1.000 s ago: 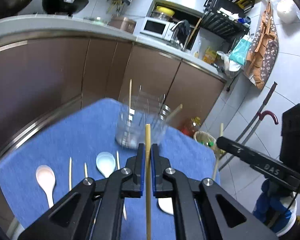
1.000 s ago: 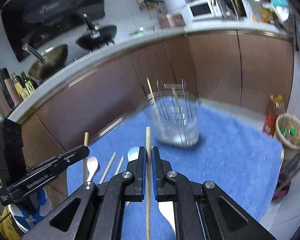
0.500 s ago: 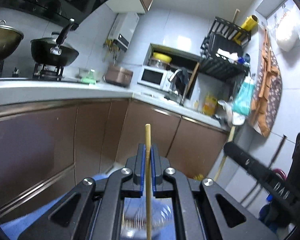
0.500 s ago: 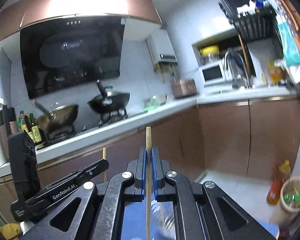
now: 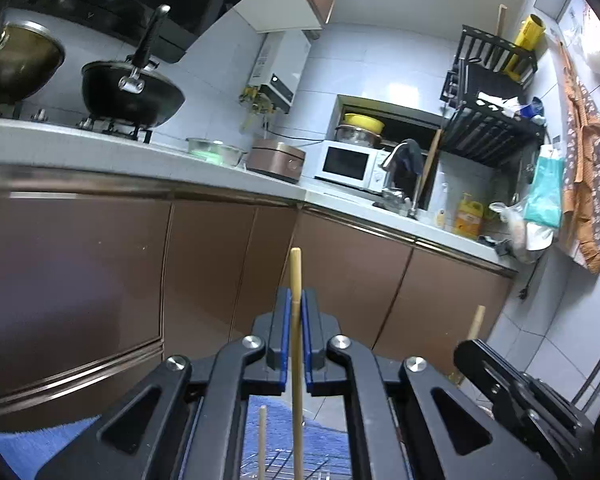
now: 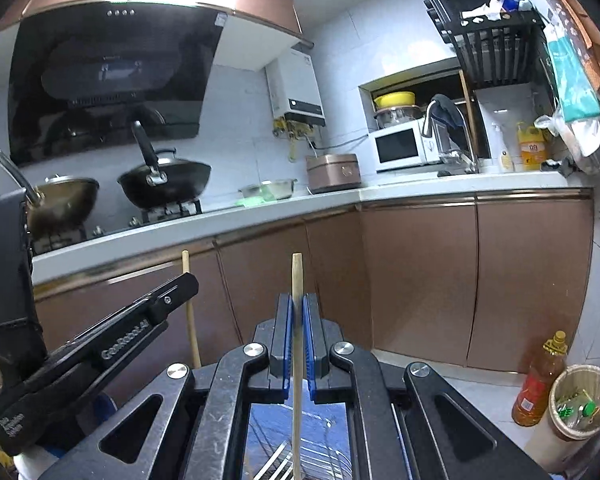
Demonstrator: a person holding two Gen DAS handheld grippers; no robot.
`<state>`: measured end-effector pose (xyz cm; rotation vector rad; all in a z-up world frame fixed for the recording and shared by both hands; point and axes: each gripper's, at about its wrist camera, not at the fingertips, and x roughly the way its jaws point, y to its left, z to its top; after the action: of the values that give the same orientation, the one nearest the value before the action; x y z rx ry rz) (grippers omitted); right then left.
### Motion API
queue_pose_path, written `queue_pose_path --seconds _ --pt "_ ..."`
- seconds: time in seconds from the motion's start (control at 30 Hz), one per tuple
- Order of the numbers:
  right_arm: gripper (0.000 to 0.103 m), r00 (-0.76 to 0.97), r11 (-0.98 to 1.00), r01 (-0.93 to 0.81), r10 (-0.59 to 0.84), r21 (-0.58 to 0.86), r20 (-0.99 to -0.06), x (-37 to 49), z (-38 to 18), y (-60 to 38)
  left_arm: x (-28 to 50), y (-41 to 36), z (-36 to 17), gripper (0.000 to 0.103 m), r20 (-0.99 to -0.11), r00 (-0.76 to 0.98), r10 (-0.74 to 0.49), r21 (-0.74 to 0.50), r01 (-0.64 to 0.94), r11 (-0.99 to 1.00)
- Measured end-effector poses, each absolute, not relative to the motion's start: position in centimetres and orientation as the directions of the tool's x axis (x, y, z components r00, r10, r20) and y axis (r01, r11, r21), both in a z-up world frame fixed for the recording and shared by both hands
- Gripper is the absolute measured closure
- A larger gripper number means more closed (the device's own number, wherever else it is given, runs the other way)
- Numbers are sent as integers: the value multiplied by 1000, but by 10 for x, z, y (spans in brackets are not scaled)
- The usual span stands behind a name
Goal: Organize utensils
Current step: 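Lift both chopsticks over the clear holder and open both tools to release them, then move both open tools back over the remaining utensils on the towel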
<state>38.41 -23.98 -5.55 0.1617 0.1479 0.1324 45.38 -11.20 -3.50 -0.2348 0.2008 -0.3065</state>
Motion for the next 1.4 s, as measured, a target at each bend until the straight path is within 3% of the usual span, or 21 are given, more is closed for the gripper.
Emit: queue_pose_path --seconds 0.2,0.23,0.3,0.57,0.93,1.03,1.4 --pt "96 972 983 -109 137 147 -191 377 -88 -235 453 -111 -61 96 -202 920 -335 -251 282 926" --pt "94 971 983 -109 137 149 -196 374 -90 -235 451 -109 -63 89 -219 914 -342 -252 286 925" --pt "79 971 983 -99 129 153 -200 368 -91 -236 446 -103 -63 80 -239 900 -365 -262 303 916" --pt "57 980 980 -79 110 181 -167 317 -62 -245 396 -63 -35 73 -265 890 -371 -232 315 920" --pt "51 976 975 -85 123 207 -180 229 -20 -245 297 10 0 71 -332 886 -324 -154 288 945" --pt "51 971 973 -98 140 211 -194 205 -18 -242 272 30 -2 64 -354 886 -299 -139 266 954" --pt "51 957 959 -135 191 247 -219 142 -19 -235 190 101 -21 63 -434 872 -228 -140 184 973"
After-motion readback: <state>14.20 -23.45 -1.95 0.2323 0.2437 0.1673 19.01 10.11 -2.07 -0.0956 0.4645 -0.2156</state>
